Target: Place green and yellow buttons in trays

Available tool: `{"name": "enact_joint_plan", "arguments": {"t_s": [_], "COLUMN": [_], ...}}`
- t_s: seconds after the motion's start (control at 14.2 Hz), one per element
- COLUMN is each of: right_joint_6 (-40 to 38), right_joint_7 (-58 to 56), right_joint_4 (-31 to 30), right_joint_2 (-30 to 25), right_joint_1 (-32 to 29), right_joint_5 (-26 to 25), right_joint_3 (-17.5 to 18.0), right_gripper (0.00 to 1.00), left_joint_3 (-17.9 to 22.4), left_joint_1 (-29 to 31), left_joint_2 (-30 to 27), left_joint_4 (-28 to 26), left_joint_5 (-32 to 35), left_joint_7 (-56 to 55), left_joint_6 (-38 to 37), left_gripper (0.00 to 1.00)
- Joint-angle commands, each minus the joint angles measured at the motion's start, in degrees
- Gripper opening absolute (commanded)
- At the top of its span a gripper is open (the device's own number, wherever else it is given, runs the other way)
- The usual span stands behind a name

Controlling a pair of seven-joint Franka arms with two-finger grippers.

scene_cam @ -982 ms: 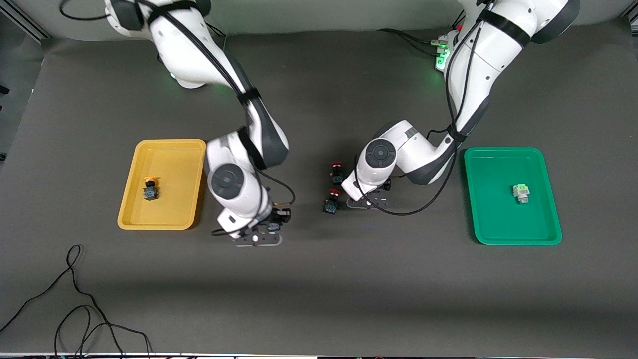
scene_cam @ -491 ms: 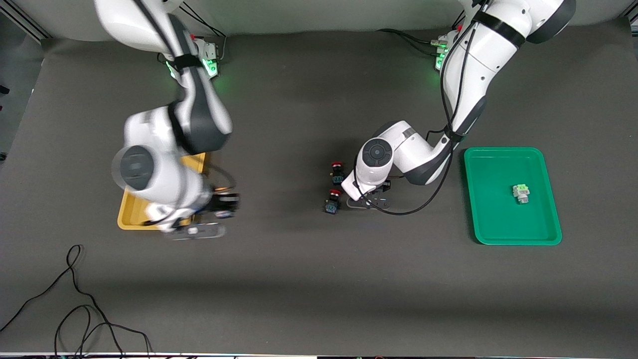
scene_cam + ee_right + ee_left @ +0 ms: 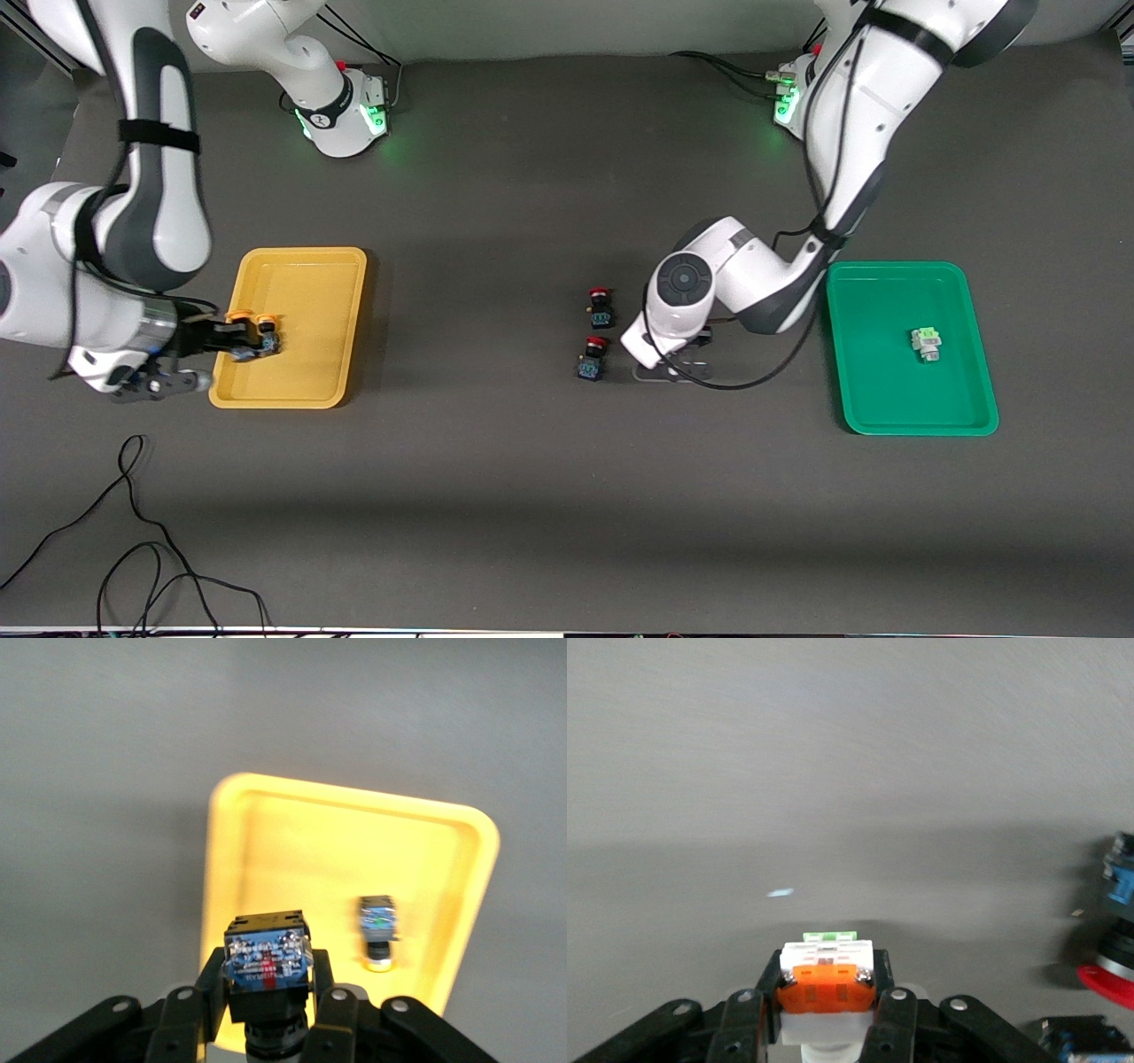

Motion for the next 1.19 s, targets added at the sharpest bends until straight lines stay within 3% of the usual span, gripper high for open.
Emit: {"name": "enact_joint_plan", "arguments": {"t_s": [0.0,0.07,0.28,0.49,0.56,0.63,0.7,0.77,0.98,1.12], "right_joint_6": [12.1,16.0,16.8,17.0,17.0,16.8,16.5,15.8,13.0,10.3], "right_joint_7": [-3.1,-3.8,-5.6,-5.6,-5.6,-5.3,-5.3,-5.2,-4.9,-4.6], "right_joint_4": [-12.2,-14.8,-15.3,-15.0,-14.9,-14.4,-13.6,-13.2,-11.5,-9.2], "right_joint_2": [-0.6,0.8,7.4,11.4,11.9,12.5,13.1,13.3,13.1,12.3], "right_joint_1": [0.2,0.3,1.0,0.9,0.9,0.9,0.8,0.8,0.8,0.9], "right_joint_5": [2.2,3.9,12.3,16.7,17.3,17.4,17.4,17.4,17.3,16.7], "right_joint_3": [-0.4,-0.3,1.3,3.8,3.9,3.9,3.9,3.9,3.8,3.3], "right_gripper": [0.02,0.02,0.02,0.02,0.07,0.41,0.84,0.96,0.99,0.99], "left_joint_3": [-2.3,-2.3,-2.0,-1.7,-1.7,-1.7,-1.7,-1.7,-1.6,-1.7], "left_joint_1": [4.8,6.3,9.8,16.9,20.4,23.6,25.7,26.7,29.2,32.4], "left_joint_2": [-8.1,-9.6,-10.9,-13.7,-14.1,-14.1,-14.2,-14.5,-16.7,-19.1], "left_joint_4": [3.9,7.2,17.2,16.4,16.0,15.7,15.0,13.5,7.1,-1.0], "left_joint_5": [-4.9,-7.2,-8.6,-8.4,-8.3,-8.4,-8.4,-8.3,-8.1,-8.1], "left_joint_7": [3.0,6.2,11.4,24.2,29.0,34.0,37.6,39.1,41.9,44.3], "left_joint_6": [-14.1,-20.2,-36.5,-38.7,-38.6,-38.5,-38.4,-37.5,-31.5,-23.1], "left_gripper": [0.00,0.00,0.00,0.00,0.00,0.00,0.00,0.00,0.00,0.00]}}
